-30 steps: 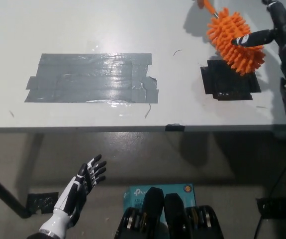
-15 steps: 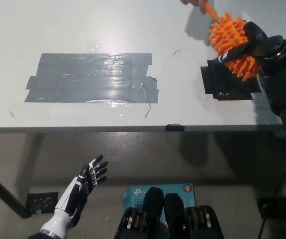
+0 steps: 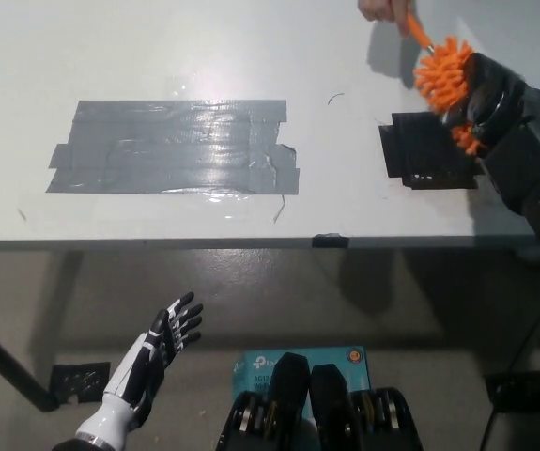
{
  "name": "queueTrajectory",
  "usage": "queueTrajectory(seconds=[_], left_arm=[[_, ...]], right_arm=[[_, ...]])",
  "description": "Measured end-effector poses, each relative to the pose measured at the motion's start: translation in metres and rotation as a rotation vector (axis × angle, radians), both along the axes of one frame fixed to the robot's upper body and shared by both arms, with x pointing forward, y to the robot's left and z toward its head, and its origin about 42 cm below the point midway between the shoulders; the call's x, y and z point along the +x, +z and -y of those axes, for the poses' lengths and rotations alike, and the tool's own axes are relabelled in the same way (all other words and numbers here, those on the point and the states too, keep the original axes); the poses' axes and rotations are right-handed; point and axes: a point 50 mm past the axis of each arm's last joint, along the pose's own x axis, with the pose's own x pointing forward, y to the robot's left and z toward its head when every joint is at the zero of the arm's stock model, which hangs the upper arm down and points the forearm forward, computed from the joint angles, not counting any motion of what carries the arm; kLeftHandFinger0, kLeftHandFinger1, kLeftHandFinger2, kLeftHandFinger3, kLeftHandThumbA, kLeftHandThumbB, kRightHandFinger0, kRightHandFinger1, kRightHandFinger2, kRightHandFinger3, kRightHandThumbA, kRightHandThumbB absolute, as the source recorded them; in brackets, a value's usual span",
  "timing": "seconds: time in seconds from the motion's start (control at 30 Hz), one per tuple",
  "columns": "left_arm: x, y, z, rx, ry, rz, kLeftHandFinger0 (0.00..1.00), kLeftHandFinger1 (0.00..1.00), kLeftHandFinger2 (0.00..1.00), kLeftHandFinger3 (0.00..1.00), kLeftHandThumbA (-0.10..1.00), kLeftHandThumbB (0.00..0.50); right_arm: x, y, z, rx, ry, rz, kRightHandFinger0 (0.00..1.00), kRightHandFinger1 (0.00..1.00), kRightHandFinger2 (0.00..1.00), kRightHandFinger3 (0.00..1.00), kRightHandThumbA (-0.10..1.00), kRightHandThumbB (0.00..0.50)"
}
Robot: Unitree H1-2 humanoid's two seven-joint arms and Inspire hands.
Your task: A person hands an oraange duster to the robot and the robot grabs it with its right hand and places it on the black marked spot infron tof it on the desk
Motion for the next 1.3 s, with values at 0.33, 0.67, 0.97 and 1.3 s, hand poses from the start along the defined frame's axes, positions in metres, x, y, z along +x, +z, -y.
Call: queueTrajectory(seconds=[0.33,0.67,0.97,1.3], left_arm=[[0.000,0.000,-0.001,0.010,0.003,0.002,1.00,1.00,1.00,1.00,1.00,0.304],[0.003,0.001,-0.001,0.015,0.005,0.005,1.00,1.00,1.00,1.00,1.00,0.293],[0.003,0.000,-0.001,0.015,0.007,0.001,1.00,1.00,1.00,1.00,1.00,0.265],[0.004,0.006,-0.002,0.015,0.018,0.019,1.00,1.00,1.00,1.00,1.00,0.224]], right_arm=[[-0.001,0.004,0.006,-0.024,-0.008,0.109,0.01,0.10,0.25,1.00,-0.10,0.239],[-0.021,0.020,0.006,0.097,0.063,0.308,0.07,0.23,0.33,0.58,-0.10,0.213],[-0.051,0.024,0.012,0.205,0.091,0.413,0.07,0.54,0.87,0.88,-0.10,0.217],[-0.073,0.075,0.020,0.294,0.116,0.556,0.19,0.56,0.76,0.77,-0.10,0.227]])
